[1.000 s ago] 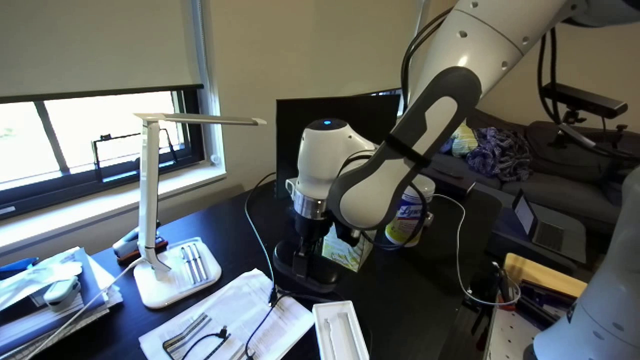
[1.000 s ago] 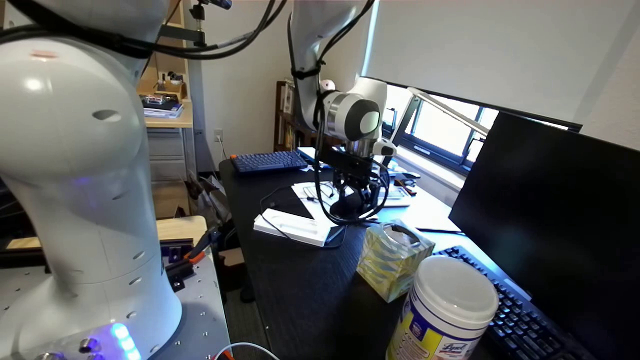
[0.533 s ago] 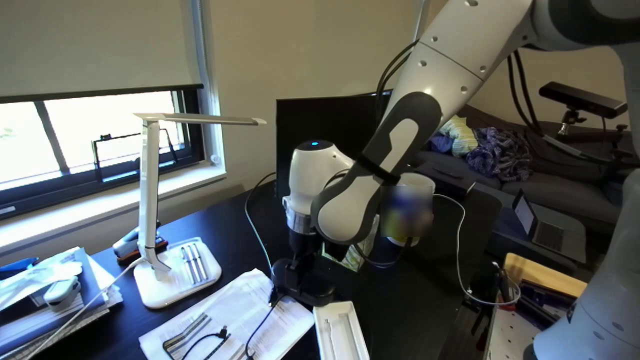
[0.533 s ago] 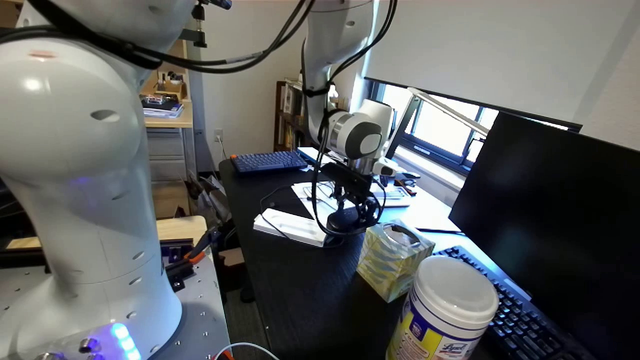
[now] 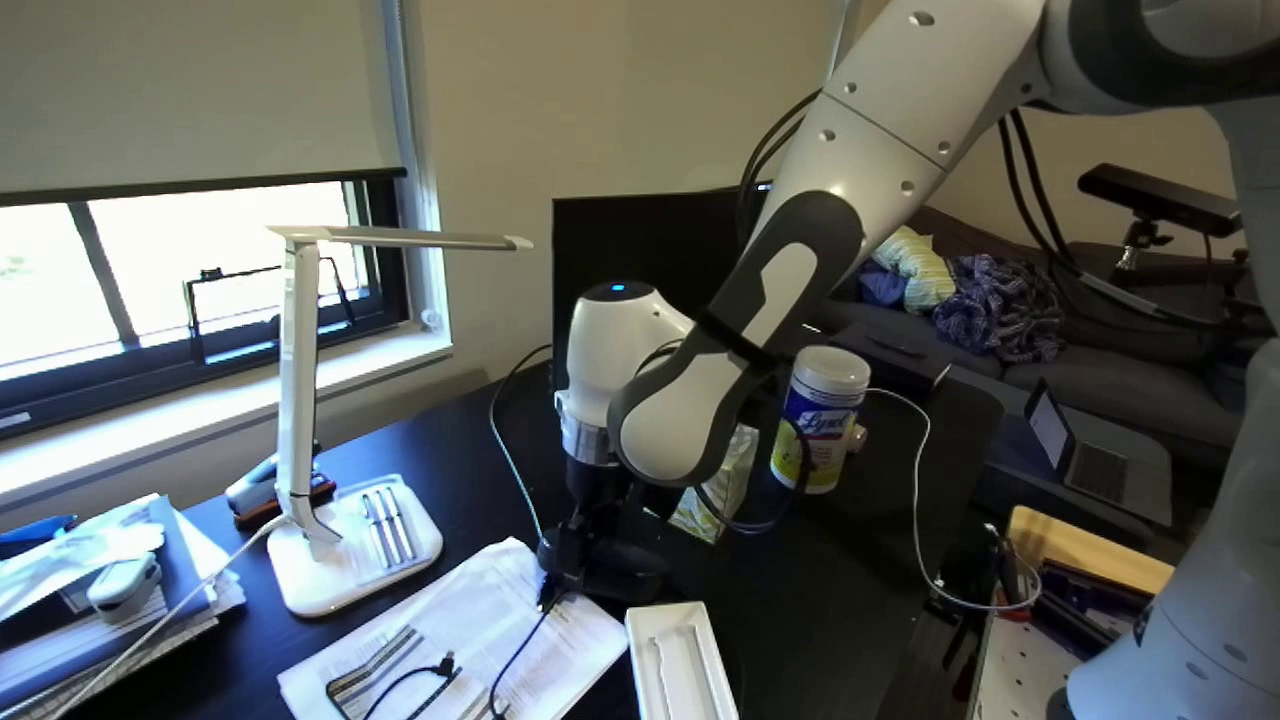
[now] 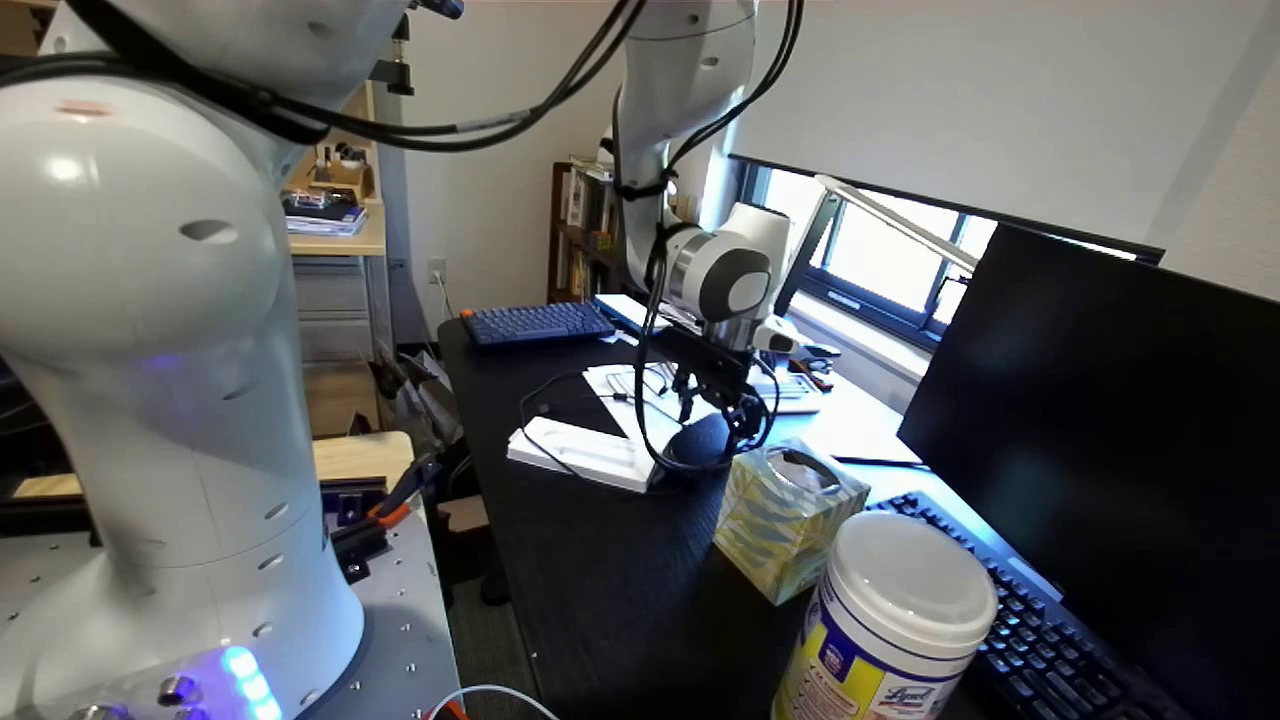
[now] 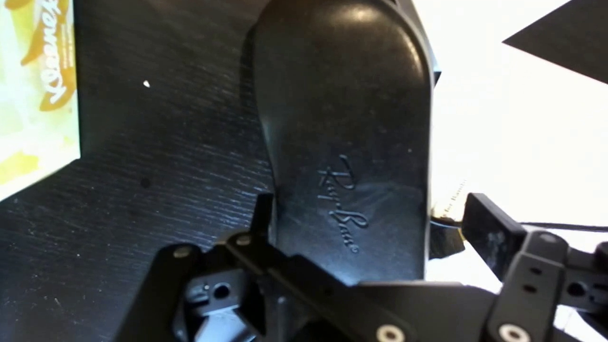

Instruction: Remove the mouse from the top of the Lysol container

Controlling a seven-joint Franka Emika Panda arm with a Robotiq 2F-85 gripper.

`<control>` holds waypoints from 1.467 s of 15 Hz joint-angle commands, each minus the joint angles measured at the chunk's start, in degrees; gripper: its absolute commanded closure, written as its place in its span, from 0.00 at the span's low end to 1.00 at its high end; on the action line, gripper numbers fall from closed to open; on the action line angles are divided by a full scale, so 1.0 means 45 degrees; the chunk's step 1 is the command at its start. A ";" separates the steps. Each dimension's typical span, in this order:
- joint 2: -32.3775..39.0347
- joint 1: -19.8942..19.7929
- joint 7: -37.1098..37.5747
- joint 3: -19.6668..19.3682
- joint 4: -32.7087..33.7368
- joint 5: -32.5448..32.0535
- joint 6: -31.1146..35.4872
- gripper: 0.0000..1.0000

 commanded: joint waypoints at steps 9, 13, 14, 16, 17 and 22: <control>-0.3573 0.1368 0.0220 -0.0589 -0.2017 -0.2055 -0.0667 0.00; -0.6153 0.1230 0.0090 -0.0302 -0.3173 -0.2818 -0.2015 0.00; -0.6888 0.1083 -0.0043 -0.0195 -0.3488 -0.2826 -0.2407 0.00; -0.8067 0.0809 -0.0268 -0.0113 -0.3952 -0.2650 -0.2957 0.00; -0.8577 0.0705 -0.0485 -0.0096 -0.4202 -0.2358 -0.3089 0.00; -1.0884 0.0648 -0.3546 -0.0762 -0.5573 0.0235 -0.3364 0.00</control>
